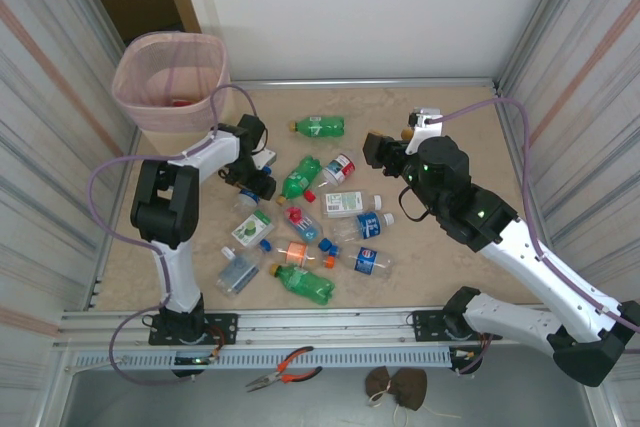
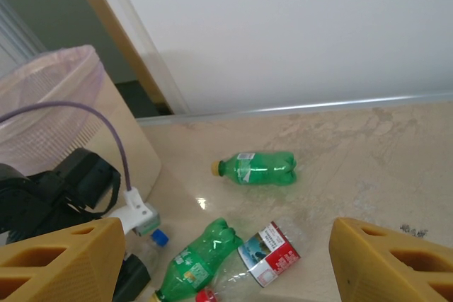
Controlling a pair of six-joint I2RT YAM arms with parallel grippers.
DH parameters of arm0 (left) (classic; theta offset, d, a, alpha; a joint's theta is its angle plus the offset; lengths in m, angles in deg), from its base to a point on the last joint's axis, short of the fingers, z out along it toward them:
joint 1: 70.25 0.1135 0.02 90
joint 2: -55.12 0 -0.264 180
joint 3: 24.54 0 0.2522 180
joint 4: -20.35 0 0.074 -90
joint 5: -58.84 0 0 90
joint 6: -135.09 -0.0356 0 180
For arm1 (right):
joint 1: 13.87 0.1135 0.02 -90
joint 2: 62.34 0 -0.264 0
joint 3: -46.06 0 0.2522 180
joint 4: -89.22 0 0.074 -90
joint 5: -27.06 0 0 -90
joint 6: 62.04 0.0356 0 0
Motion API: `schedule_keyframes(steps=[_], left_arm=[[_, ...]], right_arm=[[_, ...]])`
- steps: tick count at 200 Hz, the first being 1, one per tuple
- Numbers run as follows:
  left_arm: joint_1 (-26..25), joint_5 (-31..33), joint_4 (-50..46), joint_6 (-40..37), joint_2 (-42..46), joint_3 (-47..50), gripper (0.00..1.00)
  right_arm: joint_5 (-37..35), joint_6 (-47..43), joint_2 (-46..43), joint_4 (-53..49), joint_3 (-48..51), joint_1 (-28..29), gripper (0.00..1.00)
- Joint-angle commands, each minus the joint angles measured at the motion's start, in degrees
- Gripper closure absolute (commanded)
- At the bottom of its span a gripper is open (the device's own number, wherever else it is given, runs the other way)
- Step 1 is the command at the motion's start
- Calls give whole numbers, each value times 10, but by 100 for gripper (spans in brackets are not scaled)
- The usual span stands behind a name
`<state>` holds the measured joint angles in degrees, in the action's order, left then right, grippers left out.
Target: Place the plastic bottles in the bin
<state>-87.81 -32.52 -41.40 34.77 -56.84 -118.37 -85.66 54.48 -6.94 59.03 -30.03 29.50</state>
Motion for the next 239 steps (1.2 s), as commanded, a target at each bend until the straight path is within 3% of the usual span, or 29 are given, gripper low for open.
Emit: schedule_keyframes(steps=[1, 125, 239], left_arm=[[8, 3, -23, -4, -3, 4, 29], [7, -9, -22, -9, 38, -2, 46], [16, -145, -21, 18, 198, -144, 45]], right_arm=[[-7, 8, -5, 2, 6, -6, 25], [-10, 10, -10, -3, 4, -6, 25], [-7, 9, -8, -1, -1, -6, 25]])
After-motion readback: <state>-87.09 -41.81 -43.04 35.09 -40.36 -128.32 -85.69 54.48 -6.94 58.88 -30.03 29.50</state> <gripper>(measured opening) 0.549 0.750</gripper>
